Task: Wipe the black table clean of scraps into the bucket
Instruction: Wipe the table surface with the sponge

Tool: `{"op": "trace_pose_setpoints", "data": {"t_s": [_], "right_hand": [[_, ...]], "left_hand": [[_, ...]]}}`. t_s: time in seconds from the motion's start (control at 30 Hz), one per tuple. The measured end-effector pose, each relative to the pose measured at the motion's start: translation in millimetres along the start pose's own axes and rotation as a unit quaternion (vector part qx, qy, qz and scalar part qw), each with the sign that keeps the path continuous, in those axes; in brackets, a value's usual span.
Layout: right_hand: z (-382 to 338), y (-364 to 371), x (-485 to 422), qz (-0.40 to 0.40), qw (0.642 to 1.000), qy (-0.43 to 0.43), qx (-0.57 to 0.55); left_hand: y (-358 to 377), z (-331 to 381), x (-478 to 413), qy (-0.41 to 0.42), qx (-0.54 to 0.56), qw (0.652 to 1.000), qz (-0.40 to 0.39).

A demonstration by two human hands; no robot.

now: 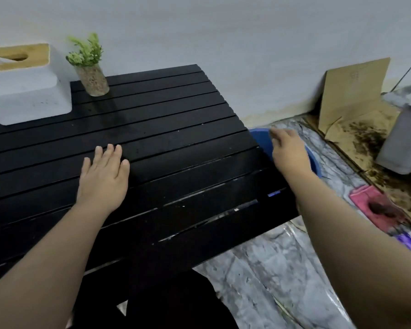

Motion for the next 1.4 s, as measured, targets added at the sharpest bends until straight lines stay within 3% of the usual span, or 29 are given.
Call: {"op": "trace_pose_setpoints", "data": {"t_s": [0.03,0.1,0.17,0.23,0.27,0.43,0.57,0.63,0.7,0.8,0.87,0.93,1.07,1.17,1.23,1.3,1.4], "right_hand": [[-2.2,-10.5,10.4,0.03,0.999,-0.005,-0.021],[-28.6,-16.3,47.8,0.029,0.994,-0.098,-0.049],[-63.3,-0.1,111.9,-0.054,0.968,-0.242,-0.03],[-76.9,16.8,174.3,-0.104,0.938,-0.329,0.039],[-71.4,17.1,185.2,-0.104,0.935,-0.332,0.062],[10.1,-14.6,115.9,-0.066,0.983,-0.169,0.018],[50.2,-39.0,73.8,-0.044,0.999,0.021,0.002],[28.6,-45.4,75.6,0.004,0.999,-0.016,-0.051],[-21.8,-31.5,100.7,-0.011,0.984,-0.164,-0.072],[-64.9,13.7,162.3,-0.078,0.947,-0.309,0.036],[-43.7,14.2,160.7,-0.077,0.953,-0.284,0.076],[-11.1,-1.4,133.7,-0.061,0.974,-0.217,0.037],[16.6,-25.2,92.0,-0.026,0.993,-0.113,0.008],[8.5,-32.8,94.2,0.007,0.99,-0.137,-0.032],[-10.7,-27.2,102.7,-0.04,0.977,-0.185,-0.096],[-26.3,-2.7,110.6,-0.095,0.977,-0.187,-0.028],[-51.4,24.3,123.2,-0.092,0.988,-0.106,0.068]], "left_hand": [[-4.0,10.3,1.8,0.015,0.016,1.0,0.016],[-5.7,36.4,12.9,0.041,0.065,0.996,0.037],[2.5,60.1,33.4,0.043,0.106,0.993,0.03],[16.8,76.7,54.8,0.048,0.106,0.993,0.016],[24.5,82.6,63.9,0.056,0.096,0.994,0.011],[44.6,95.6,79.0,0.095,0.042,0.995,0.004],[46.0,94.5,77.8,0.095,0.028,0.995,-0.004],[47.5,94.9,77.8,0.094,0.026,0.995,-0.005],[48.1,94.1,76.5,0.094,0.031,0.995,0.0],[49.2,91.4,75.7,0.095,0.039,0.995,0.006],[49.5,91.6,76.7,0.092,0.041,0.995,0.007],[49.7,93.8,75.5,0.092,0.048,0.995,0.006],[30.4,86.4,77.4,0.082,0.192,0.978,-0.015],[-1.9,32.9,91.0,0.077,0.138,0.987,0.023],[-21.4,-15.1,107.1,0.05,0.1,0.993,0.041],[-34.6,-57.2,129.5,0.022,0.088,0.995,0.044],[-46.2,-108.7,165.5,-0.013,0.072,0.996,0.053]]}}
Point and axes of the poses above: each hand's wrist, its own x-axis away from the middle knuckle, its own y-axis out of the palm, z = x × y, the point moved 4 cm from there along -x, towards the middle knuckle, and after that the axes turned 1 degree about x, right-handed, at the moved point
